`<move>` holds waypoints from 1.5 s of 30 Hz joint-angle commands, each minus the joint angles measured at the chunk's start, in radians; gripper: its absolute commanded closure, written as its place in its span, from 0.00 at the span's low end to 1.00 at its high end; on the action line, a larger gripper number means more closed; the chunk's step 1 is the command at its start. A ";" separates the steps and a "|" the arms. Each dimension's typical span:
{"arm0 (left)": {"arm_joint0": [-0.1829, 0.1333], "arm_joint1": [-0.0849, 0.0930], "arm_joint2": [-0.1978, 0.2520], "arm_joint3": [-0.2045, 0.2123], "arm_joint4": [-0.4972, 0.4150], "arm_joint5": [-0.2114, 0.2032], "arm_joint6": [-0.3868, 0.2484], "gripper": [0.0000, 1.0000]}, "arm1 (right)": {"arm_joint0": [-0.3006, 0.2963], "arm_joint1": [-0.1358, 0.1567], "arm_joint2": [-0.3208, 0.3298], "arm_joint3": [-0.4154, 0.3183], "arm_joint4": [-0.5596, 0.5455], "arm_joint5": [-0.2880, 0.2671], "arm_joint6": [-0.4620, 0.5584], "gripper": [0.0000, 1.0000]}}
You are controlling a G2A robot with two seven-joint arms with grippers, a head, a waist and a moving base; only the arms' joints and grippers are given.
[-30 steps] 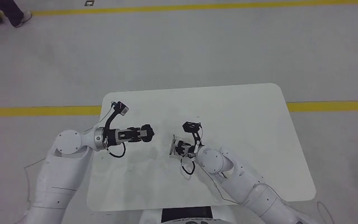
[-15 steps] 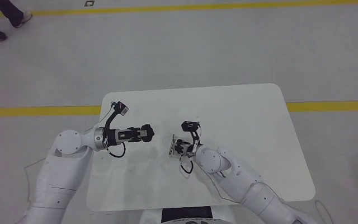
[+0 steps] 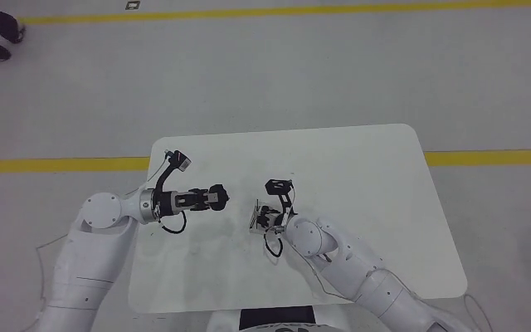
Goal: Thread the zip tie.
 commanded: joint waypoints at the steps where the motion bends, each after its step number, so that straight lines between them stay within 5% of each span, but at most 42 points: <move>1: 0.000 0.000 0.000 0.000 0.000 0.000 0.000 1.00 | -0.001 -0.001 0.001 -0.003 -0.004 0.002 -0.001 0.80; 30: 0.000 0.000 0.000 0.000 0.000 0.000 0.000 1.00 | -0.054 0.007 0.043 -0.070 -0.069 -0.058 0.003 0.83; 45: 0.000 0.000 0.000 0.000 0.000 0.000 0.000 1.00 | -0.028 -0.011 0.019 -0.027 -0.077 -0.044 0.011 0.82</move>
